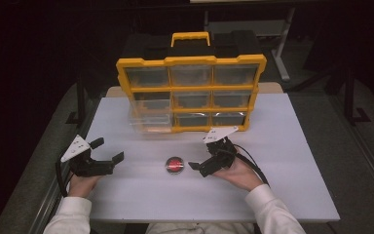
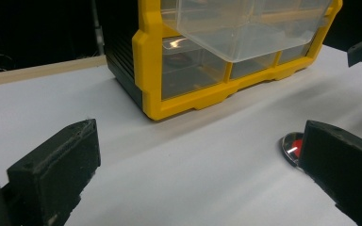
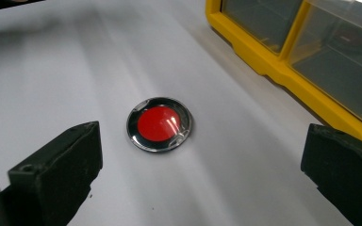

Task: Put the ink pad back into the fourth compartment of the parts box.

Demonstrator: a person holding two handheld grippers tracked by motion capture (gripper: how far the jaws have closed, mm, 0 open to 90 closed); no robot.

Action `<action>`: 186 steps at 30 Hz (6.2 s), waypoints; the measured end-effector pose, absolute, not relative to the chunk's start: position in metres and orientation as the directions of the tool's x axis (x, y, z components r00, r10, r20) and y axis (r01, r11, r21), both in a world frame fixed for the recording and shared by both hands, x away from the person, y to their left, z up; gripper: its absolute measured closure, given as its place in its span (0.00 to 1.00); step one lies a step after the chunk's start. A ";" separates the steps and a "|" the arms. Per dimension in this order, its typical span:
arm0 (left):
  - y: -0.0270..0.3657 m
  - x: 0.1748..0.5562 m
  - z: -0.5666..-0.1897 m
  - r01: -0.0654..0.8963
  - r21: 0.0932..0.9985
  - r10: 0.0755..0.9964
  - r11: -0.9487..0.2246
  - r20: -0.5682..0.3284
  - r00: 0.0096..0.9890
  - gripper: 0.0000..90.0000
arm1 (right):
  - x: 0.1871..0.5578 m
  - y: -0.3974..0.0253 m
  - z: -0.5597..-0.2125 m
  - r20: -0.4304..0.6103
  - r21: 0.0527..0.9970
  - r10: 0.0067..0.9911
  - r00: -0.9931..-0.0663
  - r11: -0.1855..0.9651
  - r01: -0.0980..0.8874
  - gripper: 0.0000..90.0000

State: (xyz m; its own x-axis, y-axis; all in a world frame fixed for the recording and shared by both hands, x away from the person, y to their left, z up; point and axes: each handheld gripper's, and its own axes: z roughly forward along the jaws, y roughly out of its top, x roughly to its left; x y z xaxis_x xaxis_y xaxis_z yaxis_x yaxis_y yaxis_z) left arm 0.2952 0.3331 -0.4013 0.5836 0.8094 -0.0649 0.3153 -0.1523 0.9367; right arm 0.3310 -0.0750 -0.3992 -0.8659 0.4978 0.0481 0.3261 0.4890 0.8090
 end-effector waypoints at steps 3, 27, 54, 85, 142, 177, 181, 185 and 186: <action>0.333 0.295 -0.401 0.315 0.937 0.809 -0.153 -0.064 0.584 0.00 | 0.331 -0.071 -0.400 0.047 0.808 0.491 -0.870 0.493 0.323 0.00; 0.333 0.296 -0.402 0.315 0.936 0.807 -0.158 -0.062 0.588 0.00 | 0.333 -0.034 -0.421 0.063 0.776 0.443 -0.895 0.541 0.322 0.00; 0.333 0.295 -0.401 0.309 0.939 0.812 -0.150 -0.062 0.580 0.00 | 0.350 0.001 -0.450 0.084 0.723 0.421 -0.903 0.599 0.346 0.09; 0.332 0.296 -0.402 0.314 0.936 0.808 -0.157 -0.061 0.586 0.00 | 0.348 0.004 -0.452 0.027 0.713 0.397 -0.917 0.636 0.296 0.32; 0.331 0.297 -0.403 0.314 0.935 0.807 -0.167 -0.054 0.588 0.00 | 0.334 -0.019 -0.352 0.033 0.732 0.372 -0.928 0.623 0.276 0.32; 0.331 0.298 -0.403 0.315 0.936 0.807 -0.160 -0.059 0.587 0.00 | 0.344 -0.021 -0.282 0.010 0.762 0.364 -0.932 0.600 0.243 0.32; 0.331 0.297 -0.402 0.313 0.937 0.805 -0.158 -0.061 0.590 0.00 | 0.345 -0.020 -0.274 0.012 0.763 0.354 -0.935 0.601 0.237 0.32; 0.331 0.297 -0.402 0.313 0.937 0.805 -0.156 -0.063 0.590 0.00 | 0.345 -0.016 -0.261 -0.011 0.758 0.345 -0.938 0.615 0.217 0.32; 0.331 0.297 -0.402 0.313 0.937 0.805 -0.156 -0.063 0.590 0.00 | 0.345 -0.016 -0.259 -0.018 0.760 0.348 -0.937 0.614 0.213 0.32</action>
State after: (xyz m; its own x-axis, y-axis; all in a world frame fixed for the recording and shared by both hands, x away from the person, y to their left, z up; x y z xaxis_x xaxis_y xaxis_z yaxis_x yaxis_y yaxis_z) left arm 0.2975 0.3313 -0.4025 0.5897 0.8052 -0.0631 0.3134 -0.1562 0.9367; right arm 0.3455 -0.0160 -0.2586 -0.9375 0.3476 -0.0175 0.2132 0.6135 0.7604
